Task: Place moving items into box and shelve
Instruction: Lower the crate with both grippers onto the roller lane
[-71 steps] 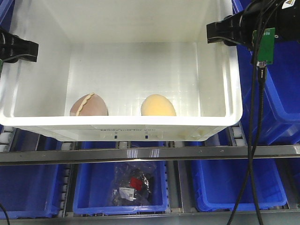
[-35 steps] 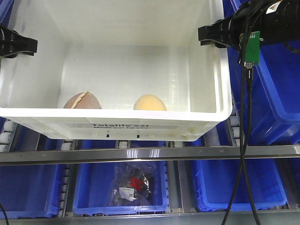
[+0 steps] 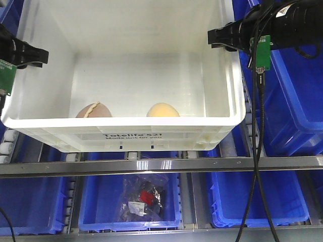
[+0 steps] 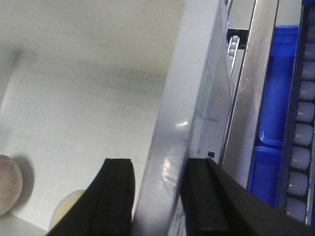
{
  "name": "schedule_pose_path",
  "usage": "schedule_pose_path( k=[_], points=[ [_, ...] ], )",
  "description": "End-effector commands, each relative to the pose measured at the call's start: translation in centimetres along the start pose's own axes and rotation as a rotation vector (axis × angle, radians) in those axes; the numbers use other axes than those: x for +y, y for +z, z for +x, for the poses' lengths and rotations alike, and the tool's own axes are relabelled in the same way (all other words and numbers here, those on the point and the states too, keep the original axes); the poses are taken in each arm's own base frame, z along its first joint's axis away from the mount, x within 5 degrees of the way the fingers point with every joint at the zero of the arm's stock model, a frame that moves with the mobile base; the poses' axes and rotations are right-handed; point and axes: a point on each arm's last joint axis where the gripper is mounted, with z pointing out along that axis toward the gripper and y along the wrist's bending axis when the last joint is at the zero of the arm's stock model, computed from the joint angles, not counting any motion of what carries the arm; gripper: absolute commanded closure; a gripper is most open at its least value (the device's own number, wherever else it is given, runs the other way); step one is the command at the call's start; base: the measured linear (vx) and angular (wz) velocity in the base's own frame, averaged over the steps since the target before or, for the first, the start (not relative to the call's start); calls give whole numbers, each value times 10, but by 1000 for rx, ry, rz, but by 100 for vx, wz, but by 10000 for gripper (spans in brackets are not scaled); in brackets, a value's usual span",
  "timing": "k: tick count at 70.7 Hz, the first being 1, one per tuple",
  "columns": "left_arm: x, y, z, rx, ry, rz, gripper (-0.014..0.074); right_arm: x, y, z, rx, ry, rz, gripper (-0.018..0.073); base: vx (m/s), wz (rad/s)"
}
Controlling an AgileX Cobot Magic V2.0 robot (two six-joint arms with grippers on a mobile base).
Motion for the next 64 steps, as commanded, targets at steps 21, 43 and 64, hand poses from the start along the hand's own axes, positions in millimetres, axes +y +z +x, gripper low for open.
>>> schedule_pose_path(
  k=[21,43,64],
  points=[
    [1,-9,-26,-209,48,-45,613,2,-10,-28,-199,-41,14,568,0,0],
    [6,6,-24,-173,32,-72,613,-1,0,-27,-199,-39,23,566,0,0],
    [6,5,-28,-212,14,-72,538,-1,1,-25,-181,-38,18,434,0,0]
  ],
)
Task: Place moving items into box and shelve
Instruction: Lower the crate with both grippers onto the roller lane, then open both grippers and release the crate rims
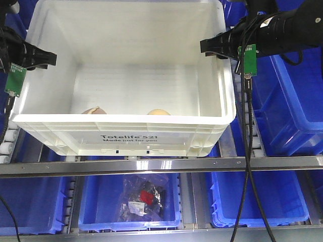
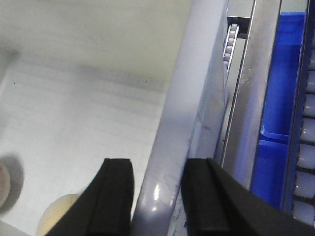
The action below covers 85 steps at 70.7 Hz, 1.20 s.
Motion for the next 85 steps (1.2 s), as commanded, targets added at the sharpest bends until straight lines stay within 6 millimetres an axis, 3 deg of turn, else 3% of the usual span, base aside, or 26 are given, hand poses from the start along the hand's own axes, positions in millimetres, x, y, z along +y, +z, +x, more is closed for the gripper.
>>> schedule_pose_path(
  k=[1,22,32,42,54,71,85],
  points=[
    [-1,-23,-25,-217,21,-17,529,6,-32,-32,-217,-51,12,418,0,0],
    [-1,-23,-26,-223,24,-18,248,6,-32,-33,-229,-51,15,-47,0,0],
    [-1,-23,-26,-222,29,-23,117,6,-32,-33,-231,-52,17,-161,0,0],
    [0,-25,-26,-227,42,-34,58,5,-32,-34,-239,-54,21,-158,0,0],
    [0,-31,-27,-241,47,-37,57,5,-40,-37,-277,-87,43,-123,0,0],
    [-2,-58,-28,-302,-2,-26,57,8,-63,-42,-324,-130,61,-64,0,0],
    [-2,-69,-24,-283,-5,-24,57,8,-64,-39,-291,-133,56,-23,0,0]
  ],
)
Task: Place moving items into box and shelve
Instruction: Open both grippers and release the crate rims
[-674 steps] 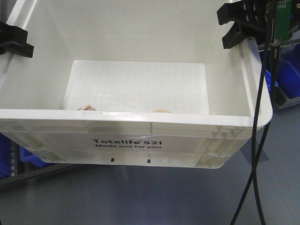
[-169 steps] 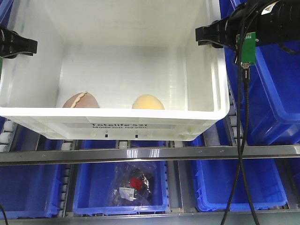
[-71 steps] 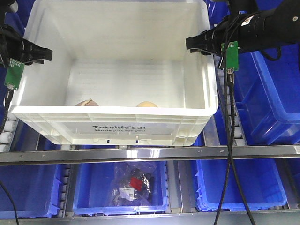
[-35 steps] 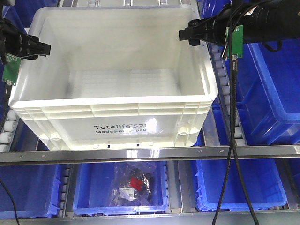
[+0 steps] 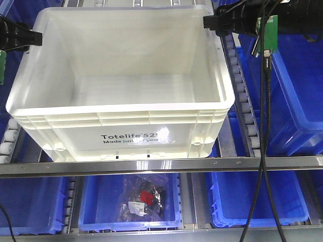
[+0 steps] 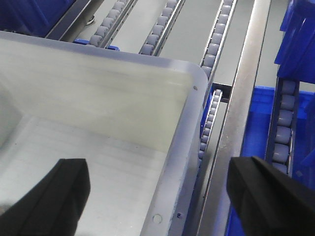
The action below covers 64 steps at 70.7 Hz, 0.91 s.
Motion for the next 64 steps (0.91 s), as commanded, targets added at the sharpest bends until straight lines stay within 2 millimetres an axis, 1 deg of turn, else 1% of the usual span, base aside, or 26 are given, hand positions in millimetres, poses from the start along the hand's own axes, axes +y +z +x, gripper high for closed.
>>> schedule_pose_path(
  k=[1,13,18,20,23,28,31,35,38,40,41,44,48,49,57,64],
  points=[
    [-2,-25,-16,-111,-19,9,57,0,-20,-20,-106,-18,14,-22,0,0],
    [-3,-32,-9,-68,-22,11,57,4,-27,-13,-23,-15,-15,-15,0,0],
    [-3,-36,2,-78,-23,10,57,5,-37,-6,-39,-7,-13,-15,0,0],
    [-3,-41,7,-96,-28,13,57,5,-38,-1,-49,-3,-6,-15,0,0],
    [-3,-46,14,-128,-32,15,57,5,-47,6,-85,3,6,-15,0,0],
    [-4,-56,33,-163,-48,23,57,5,-59,24,-123,15,26,-15,0,0],
    [-4,-61,45,-177,-60,29,57,6,-69,33,-147,20,33,-15,0,0],
    [-5,-72,59,-214,-68,34,57,7,-79,50,-160,18,44,-15,0,0],
    [-5,-78,72,-229,-69,33,57,8,-91,61,-187,9,54,-15,0,0],
    [-5,-85,79,-251,-63,30,57,8,-97,68,-200,0,59,-15,0,0],
    [-5,-102,112,-290,-30,25,57,11,-125,95,-264,-35,79,-15,0,0],
    [-5,-112,126,-317,-1,22,57,12,-132,105,-277,-43,83,-15,0,0],
    [-5,-120,145,-329,15,20,57,15,-150,120,-320,-63,87,-15,0,0],
    [-5,-125,149,-345,17,20,57,15,-154,123,-328,-66,88,-15,0,0],
    [-6,-141,184,-385,21,24,57,19,-181,150,-409,-76,88,-15,0,0],
    [-7,-157,208,-435,26,28,57,23,-197,173,-458,-85,83,-15,0,0]
  ],
)
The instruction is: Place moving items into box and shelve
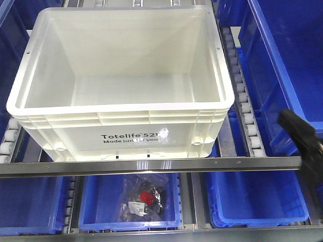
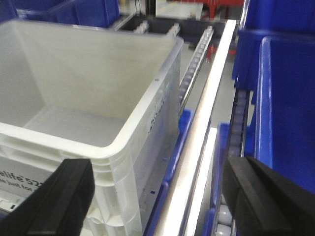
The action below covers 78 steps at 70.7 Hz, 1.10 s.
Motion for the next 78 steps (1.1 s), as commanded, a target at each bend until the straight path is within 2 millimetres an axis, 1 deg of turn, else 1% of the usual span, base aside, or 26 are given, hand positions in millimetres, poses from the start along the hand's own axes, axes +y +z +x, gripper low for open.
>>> schedule_pose_path(
  k=[1,5,8,12,15,21,35,39,42,45,49,50,51,56,66,78],
  points=[
    [-1,-17,-3,-130,-2,5,57,-1,-15,-5,-121,-13,26,-15,0,0],
    [-2,-26,2,-188,0,4,57,0,-23,3,-149,-23,28,-15,0,0],
    [-2,-29,4,-235,0,0,57,1,-25,10,-157,-38,32,-15,0,0],
    [-1,-27,8,-281,-2,-4,57,0,-24,19,-173,-55,49,-15,0,0],
    [-1,-23,10,-301,-6,-8,57,-2,-22,21,-199,-50,67,-15,0,0],
    [0,-18,14,-312,-8,-11,57,-3,-20,23,-227,-40,86,-15,0,0],
    [0,-17,15,-295,-9,-9,59,-3,-20,24,-220,-33,82,-15,0,0],
    [0,-17,15,-294,-9,-9,82,-3,-20,24,-220,-32,82,3,0,0],
    [0,-17,15,-294,-9,-9,130,-3,-20,24,-220,-32,82,39,0,0],
    [0,-17,16,-292,-9,-9,207,-3,-20,24,-220,-32,82,113,0,0],
    [-1,-17,16,-286,-9,-8,358,-3,-20,24,-220,-27,81,270,0,0],
    [-1,-17,16,-283,-9,-8,392,-3,-20,24,-221,-24,81,325,0,0],
    [-1,-17,17,-283,-9,-8,444,-3,-20,24,-221,-23,81,362,0,0],
    [-1,-17,18,-271,-9,-7,629,-3,-20,24,-221,-19,80,584,0,0],
    [-1,-16,22,-217,-7,-2,625,-3,-19,25,-210,11,70,576,0,0],
    [-2,-15,26,-179,-7,2,624,-2,-19,26,-202,7,67,575,0,0]
  ],
)
